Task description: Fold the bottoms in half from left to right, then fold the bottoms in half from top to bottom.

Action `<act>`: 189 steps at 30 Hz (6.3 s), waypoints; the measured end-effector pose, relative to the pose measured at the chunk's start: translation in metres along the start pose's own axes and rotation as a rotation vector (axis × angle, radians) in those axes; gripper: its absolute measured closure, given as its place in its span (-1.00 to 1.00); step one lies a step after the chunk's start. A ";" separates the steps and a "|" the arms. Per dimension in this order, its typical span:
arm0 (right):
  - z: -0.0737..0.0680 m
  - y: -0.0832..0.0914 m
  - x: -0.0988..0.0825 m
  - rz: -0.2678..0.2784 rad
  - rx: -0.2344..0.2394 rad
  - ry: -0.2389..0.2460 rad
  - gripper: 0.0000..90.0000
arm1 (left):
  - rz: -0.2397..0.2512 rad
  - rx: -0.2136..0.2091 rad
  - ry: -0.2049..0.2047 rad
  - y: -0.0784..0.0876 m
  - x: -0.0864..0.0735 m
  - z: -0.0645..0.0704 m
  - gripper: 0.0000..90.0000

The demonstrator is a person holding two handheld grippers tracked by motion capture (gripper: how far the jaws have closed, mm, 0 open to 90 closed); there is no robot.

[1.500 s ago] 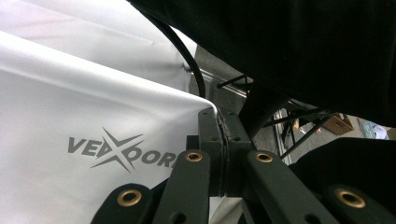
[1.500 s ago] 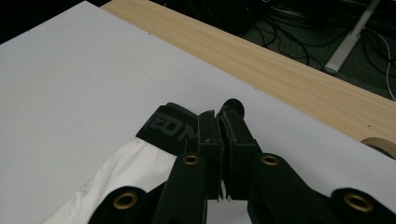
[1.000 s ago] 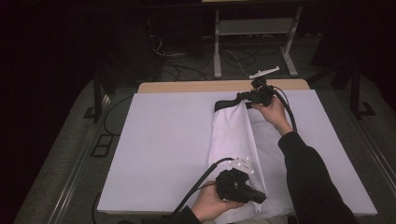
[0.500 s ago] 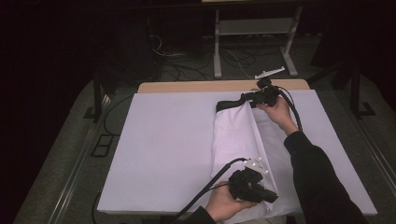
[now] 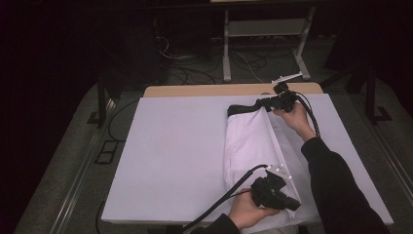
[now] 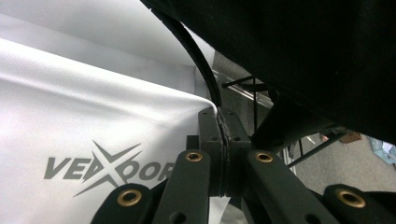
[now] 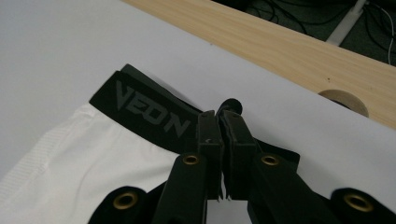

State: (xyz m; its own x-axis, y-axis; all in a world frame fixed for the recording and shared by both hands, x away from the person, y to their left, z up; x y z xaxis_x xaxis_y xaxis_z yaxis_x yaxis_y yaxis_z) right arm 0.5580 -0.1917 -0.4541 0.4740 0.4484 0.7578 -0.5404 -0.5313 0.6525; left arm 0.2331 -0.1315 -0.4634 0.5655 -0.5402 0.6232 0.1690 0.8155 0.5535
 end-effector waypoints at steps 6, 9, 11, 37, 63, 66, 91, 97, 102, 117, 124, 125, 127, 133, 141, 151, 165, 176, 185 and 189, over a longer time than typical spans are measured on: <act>0.009 -0.004 -0.009 -0.015 0.002 -0.004 0.91 | -0.006 0.001 0.016 -0.012 0.006 -0.002 0.95; 0.014 -0.006 -0.014 -0.023 0.001 -0.002 0.91 | 0.002 0.001 0.029 -0.018 0.008 -0.002 0.95; 0.016 -0.006 -0.017 -0.032 -0.002 -0.006 0.91 | 0.002 0.000 0.031 -0.022 0.009 -0.003 0.95; 0.032 -0.002 -0.032 -0.049 -0.025 0.008 0.91 | -0.020 -0.003 0.120 -0.065 0.020 -0.012 0.95; 0.038 0.001 -0.039 -0.075 0.003 -0.046 0.57 | 0.001 -0.057 0.176 -0.083 0.023 -0.023 0.52; 0.035 0.007 -0.040 -0.076 0.005 -0.033 0.35 | 0.051 -0.020 0.156 -0.077 0.025 -0.021 0.12; 0.003 0.043 -0.038 0.009 0.051 -0.040 -1.00 | 0.165 0.127 0.041 -0.009 0.035 -0.034 -1.00; -0.002 0.040 -0.040 0.007 0.061 -0.045 -1.00 | 0.219 0.169 0.041 0.017 0.037 -0.050 -1.00; -0.004 0.040 -0.041 0.013 0.057 -0.045 -1.00 | 0.235 0.196 0.020 0.031 0.037 -0.060 -1.00; -0.010 0.051 -0.046 0.026 0.051 -0.030 -1.00 | 0.279 0.242 0.007 0.056 0.039 -0.082 -1.00; -0.013 0.054 -0.050 0.027 0.054 -0.029 -1.00 | 0.288 0.280 0.010 0.070 0.042 -0.095 -1.00; -0.013 0.055 -0.050 0.032 0.056 -0.030 -1.00 | 0.288 0.283 0.011 0.072 0.042 -0.097 -1.00; -0.014 0.056 -0.051 0.035 0.056 -0.028 -1.00 | 0.287 0.289 0.013 0.076 0.043 -0.100 -1.00; -0.015 0.058 -0.052 0.040 0.059 -0.035 -1.00 | 0.293 0.312 0.022 0.089 0.047 -0.112 -1.00; -0.017 0.061 -0.053 0.038 0.057 -0.038 -1.00 | 0.291 0.339 0.018 0.105 0.054 -0.124 -1.00; -0.017 0.068 -0.051 0.038 0.056 -0.042 -1.00 | 0.263 0.354 0.029 0.123 0.060 -0.141 -1.00; -0.014 0.069 -0.055 0.018 0.069 -0.064 -1.00 | 0.231 0.397 0.063 0.139 0.064 -0.171 -1.00; -0.008 0.075 -0.053 0.017 0.069 -0.073 -1.00 | 0.230 0.422 0.062 0.154 0.078 -0.181 -1.00; -0.003 0.076 -0.052 0.008 0.076 -0.079 -1.00 | 0.221 0.456 0.087 0.166 0.086 -0.197 -1.00; 0.000 0.077 -0.052 0.011 0.072 -0.083 -1.00 | 0.220 0.449 0.107 0.169 0.089 -0.203 -1.00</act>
State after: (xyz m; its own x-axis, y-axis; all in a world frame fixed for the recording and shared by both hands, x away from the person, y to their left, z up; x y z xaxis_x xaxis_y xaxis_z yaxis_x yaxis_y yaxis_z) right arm 0.4921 -0.2560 -0.4436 0.5258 0.3833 0.7594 -0.4956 -0.5875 0.6397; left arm 0.4761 0.0003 -0.4267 0.6321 -0.3219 0.7049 -0.3138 0.7255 0.6126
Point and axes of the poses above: each handheld gripper's, and its own axes: y roughly backward along the jaws, x roughly out of its top, z roughly to its right, the point moved 7 cm from there along -y, roughly forward along the jaws, and after that the axes turned 9 degrees about y, right-handed, at the moved point
